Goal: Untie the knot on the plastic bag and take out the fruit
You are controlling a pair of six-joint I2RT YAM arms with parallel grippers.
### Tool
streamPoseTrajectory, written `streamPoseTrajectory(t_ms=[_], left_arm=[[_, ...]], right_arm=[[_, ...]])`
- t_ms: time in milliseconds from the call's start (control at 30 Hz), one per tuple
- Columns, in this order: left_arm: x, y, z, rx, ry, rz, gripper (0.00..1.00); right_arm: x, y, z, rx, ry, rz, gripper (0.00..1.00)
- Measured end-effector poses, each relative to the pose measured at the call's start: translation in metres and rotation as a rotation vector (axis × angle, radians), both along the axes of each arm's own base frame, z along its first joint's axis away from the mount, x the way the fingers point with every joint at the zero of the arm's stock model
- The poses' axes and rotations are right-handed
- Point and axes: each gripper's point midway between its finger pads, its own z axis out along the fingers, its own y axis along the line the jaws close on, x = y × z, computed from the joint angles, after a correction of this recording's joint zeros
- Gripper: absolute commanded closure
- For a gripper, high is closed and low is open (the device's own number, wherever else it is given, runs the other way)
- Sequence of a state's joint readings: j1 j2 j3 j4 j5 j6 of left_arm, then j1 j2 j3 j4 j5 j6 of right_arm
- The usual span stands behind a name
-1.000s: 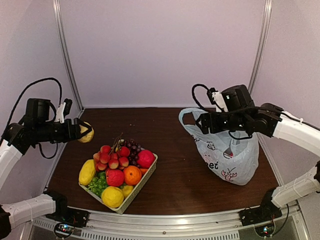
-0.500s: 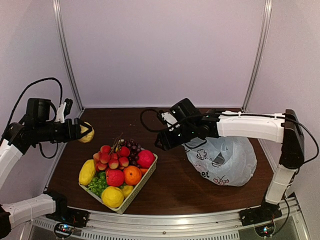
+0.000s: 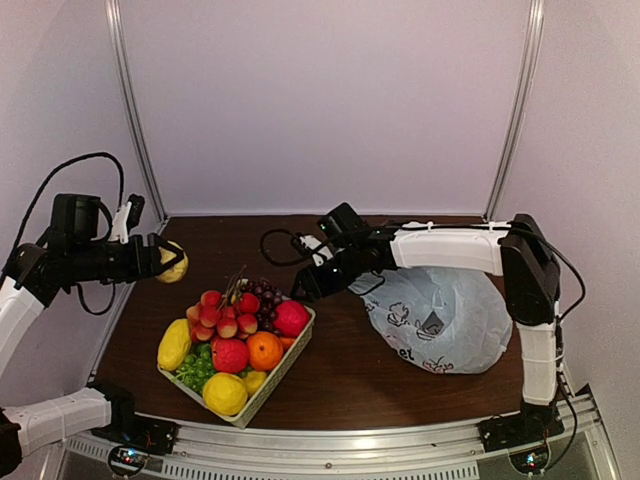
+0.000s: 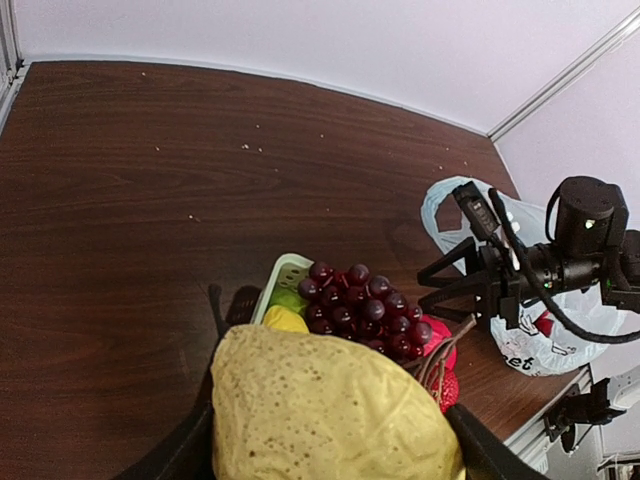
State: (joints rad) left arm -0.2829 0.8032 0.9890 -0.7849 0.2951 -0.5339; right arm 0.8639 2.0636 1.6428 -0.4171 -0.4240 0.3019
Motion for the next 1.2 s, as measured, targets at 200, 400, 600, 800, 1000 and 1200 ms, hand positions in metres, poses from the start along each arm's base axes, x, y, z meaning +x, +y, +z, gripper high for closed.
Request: streamPoseTrajectory(t_ms=[200,400,600,800,1000,1200], left_arm=[[0.000,0.000,0.002,-0.006,0.000,0.004,0.36],[0.000,0.000,0.003,-0.011,0.000,0.009,0.36],[-0.001,0.001,0.009,-0.015,-0.013,0.011,0.36],[-0.003,0.002,0.008,-0.013,-0.009,0.012,0.36],[-0.005,0.002,0.005,-0.009,0.005,0.012,0.36],[-0.005,0.002,0.005,-0.008,0.006,0.012,0.36]], right_arm=[[0.001,0.004,-0.015,0.000,0.037,0.032,0.50],[0.002,0.006,-0.026,0.001,0.073,0.068,0.55],[-0.003,0.010,-0.027,0.015,0.090,0.101,0.72],[-0.006,0.012,-0.027,0.025,0.100,0.122,0.84],[-0.005,0.012,-0.027,0.026,0.095,0.113,0.95],[-0.003,0.000,-0.025,-0.007,0.056,0.071,1.00]])
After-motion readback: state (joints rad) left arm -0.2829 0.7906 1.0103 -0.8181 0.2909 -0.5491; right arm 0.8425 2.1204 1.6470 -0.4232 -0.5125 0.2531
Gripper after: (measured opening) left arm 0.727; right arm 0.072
